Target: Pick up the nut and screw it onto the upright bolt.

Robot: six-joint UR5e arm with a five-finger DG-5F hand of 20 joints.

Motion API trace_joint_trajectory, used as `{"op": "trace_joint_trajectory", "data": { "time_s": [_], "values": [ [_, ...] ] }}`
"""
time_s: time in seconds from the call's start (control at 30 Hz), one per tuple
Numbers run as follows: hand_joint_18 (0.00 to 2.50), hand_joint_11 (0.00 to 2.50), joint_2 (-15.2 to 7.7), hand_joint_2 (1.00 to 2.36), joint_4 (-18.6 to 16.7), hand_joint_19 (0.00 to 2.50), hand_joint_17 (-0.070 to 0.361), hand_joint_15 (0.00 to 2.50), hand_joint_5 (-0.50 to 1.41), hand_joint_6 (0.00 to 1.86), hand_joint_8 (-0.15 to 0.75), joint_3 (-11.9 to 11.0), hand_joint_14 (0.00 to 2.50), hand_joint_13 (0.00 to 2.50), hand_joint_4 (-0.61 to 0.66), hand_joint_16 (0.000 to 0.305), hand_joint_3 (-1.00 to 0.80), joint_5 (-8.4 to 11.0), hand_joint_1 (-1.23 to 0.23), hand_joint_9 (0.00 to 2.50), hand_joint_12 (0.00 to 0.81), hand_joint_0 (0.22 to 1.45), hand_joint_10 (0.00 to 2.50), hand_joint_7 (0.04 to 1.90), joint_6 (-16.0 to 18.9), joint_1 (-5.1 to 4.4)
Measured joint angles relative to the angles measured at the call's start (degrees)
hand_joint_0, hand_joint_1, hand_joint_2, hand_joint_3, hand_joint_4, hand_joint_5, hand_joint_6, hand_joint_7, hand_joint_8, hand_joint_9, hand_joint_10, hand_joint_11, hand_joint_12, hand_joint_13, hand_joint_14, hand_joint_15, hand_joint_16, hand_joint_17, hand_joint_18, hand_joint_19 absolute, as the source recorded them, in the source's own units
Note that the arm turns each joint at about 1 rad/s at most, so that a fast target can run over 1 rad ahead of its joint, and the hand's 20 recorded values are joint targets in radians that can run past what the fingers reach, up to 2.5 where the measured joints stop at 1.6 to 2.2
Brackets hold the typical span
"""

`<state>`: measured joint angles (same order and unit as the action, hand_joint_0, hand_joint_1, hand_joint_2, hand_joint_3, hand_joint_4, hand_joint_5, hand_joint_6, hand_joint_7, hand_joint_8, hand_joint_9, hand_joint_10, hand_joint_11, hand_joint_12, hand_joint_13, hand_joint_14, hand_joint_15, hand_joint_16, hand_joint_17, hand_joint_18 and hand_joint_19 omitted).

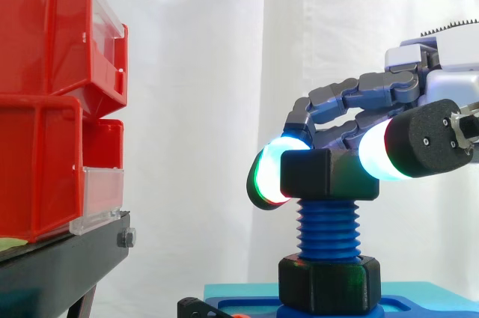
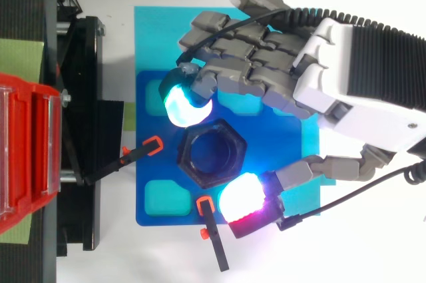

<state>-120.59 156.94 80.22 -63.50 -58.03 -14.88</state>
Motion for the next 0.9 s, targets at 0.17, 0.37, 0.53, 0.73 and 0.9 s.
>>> {"op": "trace_joint_trajectory", "data": {
  "time_s": [0.17,0.37,0.53,0.73,0.9],
  "values": [
    [0.03,0.0,0.0,1.0,-0.09,0.0,0.063,0.0,-0.2,0.5,0.25,0.03,0.0,0.25,0.21,0.028,-0.5,-0.01,-0.7,0.34,0.266,0.51,0.0,1.1,-0.11,0.02],
    [0.03,0.0,0.0,1.0,-0.33,0.0,0.063,0.0,-0.2,0.5,0.249,0.71,0.0,0.25,0.2,0.028,-0.5,-0.03,-0.7,0.34,0.266,0.51,0.0,1.1,-0.13,0.1],
    [0.03,0.0,0.01,1.0,-1.78,0.0,0.063,0.0,-0.2,0.5,0.25,1.7,0.0,0.25,0.21,0.028,-0.5,-0.05,-0.7,0.34,0.266,0.51,0.0,1.1,-0.1,0.1],
    [0.03,0.0,0.03,1.0,-2.13,0.0,0.063,0.0,-0.2,0.5,0.25,1.85,0.0,0.25,0.21,0.028,-0.5,-0.17,-0.7,0.33,0.266,0.51,0.0,1.1,-0.11,0.24],
    [0.03,0.0,0.03,1.0,-2.11,0.0,0.062,0.0,-0.2,0.5,0.249,1.87,0.0,0.25,0.2,0.028,-0.5,-0.44,-0.74,0.33,0.265,0.52,0.0,1.1,-0.15,0.31]
  ]
}}
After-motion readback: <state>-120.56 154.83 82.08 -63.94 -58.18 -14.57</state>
